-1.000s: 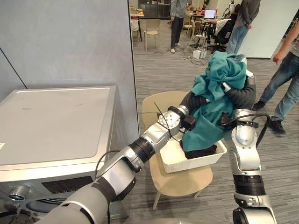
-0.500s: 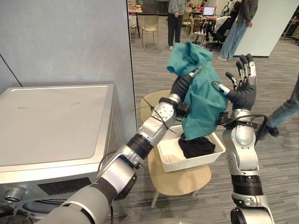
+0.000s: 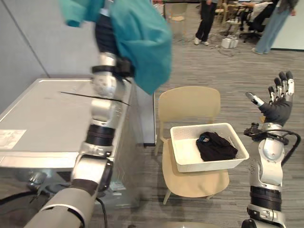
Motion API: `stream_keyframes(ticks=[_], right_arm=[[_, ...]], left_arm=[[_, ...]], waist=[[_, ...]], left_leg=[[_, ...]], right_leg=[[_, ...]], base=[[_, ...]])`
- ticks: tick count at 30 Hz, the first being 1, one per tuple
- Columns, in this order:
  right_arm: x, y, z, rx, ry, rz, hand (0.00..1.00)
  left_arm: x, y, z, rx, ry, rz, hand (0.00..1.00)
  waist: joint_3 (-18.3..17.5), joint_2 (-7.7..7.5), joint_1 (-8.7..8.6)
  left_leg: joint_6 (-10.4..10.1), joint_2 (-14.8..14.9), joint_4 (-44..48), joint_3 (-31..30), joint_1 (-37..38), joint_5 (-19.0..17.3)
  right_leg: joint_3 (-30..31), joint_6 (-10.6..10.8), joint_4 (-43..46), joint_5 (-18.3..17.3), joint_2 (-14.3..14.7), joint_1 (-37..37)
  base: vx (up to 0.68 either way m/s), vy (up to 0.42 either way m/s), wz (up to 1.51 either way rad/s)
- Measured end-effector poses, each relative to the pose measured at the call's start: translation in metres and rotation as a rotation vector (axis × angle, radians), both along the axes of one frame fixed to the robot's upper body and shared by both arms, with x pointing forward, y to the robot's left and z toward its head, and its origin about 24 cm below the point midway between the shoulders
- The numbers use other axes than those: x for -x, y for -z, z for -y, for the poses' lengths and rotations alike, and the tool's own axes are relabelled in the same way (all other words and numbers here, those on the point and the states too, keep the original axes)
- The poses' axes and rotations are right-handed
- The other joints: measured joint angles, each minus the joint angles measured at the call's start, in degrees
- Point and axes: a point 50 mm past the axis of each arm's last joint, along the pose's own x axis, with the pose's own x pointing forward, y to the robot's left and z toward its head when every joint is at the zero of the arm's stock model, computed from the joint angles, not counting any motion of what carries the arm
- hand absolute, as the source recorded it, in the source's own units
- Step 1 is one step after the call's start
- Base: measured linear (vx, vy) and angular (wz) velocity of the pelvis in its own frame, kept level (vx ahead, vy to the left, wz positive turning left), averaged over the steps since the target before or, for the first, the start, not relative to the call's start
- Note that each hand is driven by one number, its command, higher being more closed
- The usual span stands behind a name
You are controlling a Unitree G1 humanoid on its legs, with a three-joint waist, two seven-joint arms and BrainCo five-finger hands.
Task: Pick up the laundry basket with both hands and put the clothes into the washing machine.
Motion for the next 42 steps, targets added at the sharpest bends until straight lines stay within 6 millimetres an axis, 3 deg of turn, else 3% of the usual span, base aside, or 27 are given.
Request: stream_keyframes(ticks=[1,2,3,4,5,7,8,9,10,13,14,15,16,17,18,19,22,24,25,27,33,35,38,39,40,41,42], right_arm=[[0.001,-0.001,0.005,0.002,0.019,-0.002,0.00],[0.004,0.000,0.011,0.003,0.048,-0.009,0.00],[0.008,-0.002,0.017,0.020,0.076,-0.014,0.00],[0.013,-0.006,0.024,0.034,0.110,-0.006,0.00],[0.022,-0.011,0.033,0.056,0.165,0.010,0.00],[0.039,-0.017,0.049,0.078,0.268,0.033,0.00],[0.045,-0.017,0.057,0.094,0.316,0.022,0.00],[0.047,-0.012,0.057,0.104,0.330,-0.009,0.00],[0.048,-0.009,0.057,0.108,0.339,-0.023,0.00],[0.056,0.002,0.054,0.127,0.351,-0.074,0.00],[0.060,0.007,0.055,0.121,0.362,-0.090,0.00],[0.064,0.015,0.054,0.098,0.370,-0.111,0.00],[0.064,0.016,0.054,0.097,0.372,-0.116,0.00],[0.065,0.019,0.054,0.088,0.373,-0.123,0.00],[0.065,0.023,0.052,0.074,0.370,-0.136,0.00],[0.065,0.025,0.051,0.074,0.359,-0.148,0.00],[0.065,0.026,0.051,0.089,0.345,-0.160,0.00],[0.069,0.032,0.051,0.104,0.346,-0.201,0.00],[0.073,0.037,0.051,0.101,0.349,-0.227,0.00],[0.092,0.061,0.046,0.063,0.360,-0.328,0.00],[0.128,0.101,0.024,0.093,0.364,-0.569,0.00],[0.139,0.131,0.025,0.066,0.381,-0.725,0.00],[0.171,0.197,0.024,-0.074,0.391,-1.054,0.00],[0.197,0.230,0.020,-0.194,0.403,-1.210,0.00],[0.222,0.251,0.016,-0.311,0.417,-1.314,0.00],[0.228,0.256,0.014,-0.341,0.418,-1.334,0.00],[0.251,0.274,0.005,-0.458,0.411,-1.419,0.00]], left_arm=[[0.006,-0.007,-0.009,0.005,-0.025,0.034,1.00],[0.020,-0.016,-0.025,0.014,-0.076,0.108,1.00],[0.034,-0.012,-0.044,0.034,-0.138,0.152,1.00],[0.046,-0.005,-0.057,0.036,-0.192,0.171,1.00],[0.056,0.001,-0.064,0.028,-0.231,0.185,1.00],[0.080,0.016,-0.083,0.002,-0.328,0.198,1.00],[0.092,0.029,-0.099,-0.004,-0.406,0.173,1.00],[0.100,0.048,-0.114,-0.012,-0.474,0.098,1.00],[0.105,0.060,-0.124,-0.013,-0.514,0.047,1.00],[0.124,0.102,-0.146,0.042,-0.620,-0.119,1.00],[0.130,0.115,-0.150,0.071,-0.645,-0.167,1.00],[0.138,0.130,-0.153,0.098,-0.673,-0.219,1.00],[0.142,0.143,-0.152,0.122,-0.678,-0.265,1.00],[0.143,0.155,-0.149,0.159,-0.673,-0.306,1.00],[0.143,0.159,-0.147,0.176,-0.668,-0.323,1.00],[0.142,0.166,-0.143,0.198,-0.652,-0.345,1.00],[0.135,0.174,-0.129,0.207,-0.584,-0.370,1.00],[0.129,0.179,-0.118,0.205,-0.529,-0.387,1.00],[0.127,0.179,-0.115,0.200,-0.514,-0.392,1.00],[0.121,0.183,-0.101,0.185,-0.446,-0.415,1.00],[0.114,0.177,-0.072,0.166,-0.324,-0.393,1.00],[0.111,0.170,-0.061,0.149,-0.271,-0.362,1.00],[0.108,0.166,-0.051,0.135,-0.226,-0.343,1.00],[0.107,0.169,-0.048,0.152,-0.214,-0.355,1.00],[0.106,0.170,-0.045,0.162,-0.200,-0.355,1.00],[0.106,0.170,-0.043,0.164,-0.195,-0.355,1.00],[0.105,0.171,-0.038,0.186,-0.171,-0.353,1.00]], waist=[[0.4,-0.11,0.01],[2.2,-1.44,0.48],[3.0,-0.68,1.68],[3.1,1.11,2.38],[3.0,2.51,2.24],[2.6,1.55,1.25],[2.6,2.18,2.15],[2.7,3.11,3.09],[3.2,3.30,2.97],[2.8,1.46,4.20],[2.2,-0.31,4.19],[2.4,-1.30,4.43],[2.7,0.36,4.85],[3.0,1.84,4.82],[3.0,1.46,4.83],[3.1,0.25,4.28],[3.6,-0.02,4.16],[5.1,-0.08,3.39],[5.5,-0.24,2.78],[6.2,-1.62,2.29],[6.4,-3.00,2.96],[6.4,-2.96,2.90],[5.9,-4.54,3.16],[5.5,-4.80,3.45],[5.3,-3.80,3.86],[5.3,-3.65,4.01],[5.0,-0.89,4.01]], left_leg=[[1.3,0.4,1.1,1.8,-0.2,-2.1],[5.4,4.1,14.7,9.2,-3.1,-9.7],[6.9,8.8,28.7,14.7,-3.7,-14.1],[6.0,11.5,33.1,16.7,-3.3,-13.9],[4.4,10.7,32.2,16.4,-4.1,-14.2],[3.5,4.3,21.0,12.4,-2.1,-14.1],[6.3,6.6,26.8,17.3,-1.5,-18.8],[2.3,9.1,26.4,20.5,1.7,-20.0],[0.6,8.9,25.0,20.8,1.6,-20.4],[0.6,5.2,21.9,17.0,-0.7,-19.6],[0.8,3.9,20.0,17.4,-0.5,-20.1],[2.3,5.6,25.9,19.3,-0.5,-21.7],[1.4,8.4,30.2,17.8,0.0,-21.6],[0.2,7.4,28.5,14.1,-0.4,-24.3],[-0.1,6.3,27.8,13.8,-0.6,-23.7],[1.8,2.2,24.1,12.1,-0.8,-22.0],[3.4,-3.4,19.1,9.2,-0.9,-20.3],[5.8,-6.9,16.2,5.0,0.2,-18.4],[6.4,-7.6,15.4,3.3,0.4,-18.0],[7.9,-9.4,11.9,-2.7,2.4,-15.5],[7.7,-9.8,11.3,-10.4,4.2,-14.8],[6.4,-9.2,13.2,-12.9,3.5,-15.6],[3.5,-9.7,17.7,-15.8,1.7,-19.1],[2.3,-9.3,19.1,-17.2,1.8,-20.4],[1.7,-8.4,19.3,-18.2,1.6,-20.7],[1.5,-8.1,19.5,-18.3,1.6,-20.8],[-0.1,-5.6,23.0,-18.3,0.6,-22.2]], right_leg=[[-1.1,-0.7,-0.1,-0.3,-0.3,0.4],[-2.9,-1.3,-0.4,-0.8,-1.4,1.8],[-4.0,-1.2,-0.2,-0.9,-1.5,3.4],[-4.8,-0.7,0.3,-1.3,-1.0,4.3],[-6.1,-0.3,1.7,-2.9,-0.8,4.4],[-8.5,-1.6,1.2,-4.2,-3.6,3.2],[-11.4,0.1,1.9,-2.5,-4.3,2.6],[-13.2,0.0,2.8,-2.4,-3.8,2.9],[-14.9,0.1,3.5,-2.6,-3.8,3.0],[-18.0,0.3,3.9,-2.9,-5.9,3.0],[-19.7,0.6,3.5,-2.7,-7.3,3.3],[-21.6,0.6,3.0,-2.6,-8.4,3.3],[-22.6,0.7,3.2,-2.0,-7.4,3.8],[-23.3,1.0,4.5,-1.7,-7.2,4.0],[-23.6,0.5,4.9,-1.4,-8.2,3.7],[-24.8,0.6,5.1,-1.0,-10.7,3.5],[-23.6,0.5,10.6,-0.8,-15.4,1.3],[-12.9,-3.1,21.8,-2.6,-17.4,-3.2],[-7.8,-3.0,25.1,-4.1,-16.3,-4.2],[6.3,0.4,34.1,-10.0,-7.6,-6.1],[15.2,0.2,32.0,-16.5,4.0,-9.7],[19.7,0.1,27.3,-16.1,5.2,-10.9],[21.4,0.1,17.4,-13.2,2.9,-9.3],[19.0,1.1,18.6,-10.8,2.3,-8.9],[16.7,0.9,18.9,-10.8,2.4,-8.8],[16.1,0.9,18.9,-10.7,2.4,-8.9],[13.1,-0.3,18.9,-11.3,3.5,-8.2]], base=[[-0.08,0.069,0.64],[-0.05,0.035,0.45],[-0.06,0.037,0.40],[-0.06,0.016,0.49],[-0.05,0.100,1.05],[-0.10,0.155,1.35],[-0.09,0.140,1.05],[-0.08,0.112,1.03],[-0.10,0.124,0.73],[-0.16,0.125,0.81],[-0.14,0.150,0.86],[-0.14,0.141,0.72],[-0.10,0.165,0.65],[-0.03,0.178,0.43],[-0.07,0.320,0.78],[-0.10,0.261,0.66],[-0.11,0.230,0.77],[-0.05,0.154,0.98],[-0.04,0.092,1.41],[0.00,-0.019,1.51],[0.08,-0.130,0.99],[0.11,-0.173,0.68],[0.11,-0.235,0.63],[0.24,-0.344,0.61],[0.24,-0.344,0.56],[0.27,-0.282,0.56],[0.18,-0.170,0.46]])
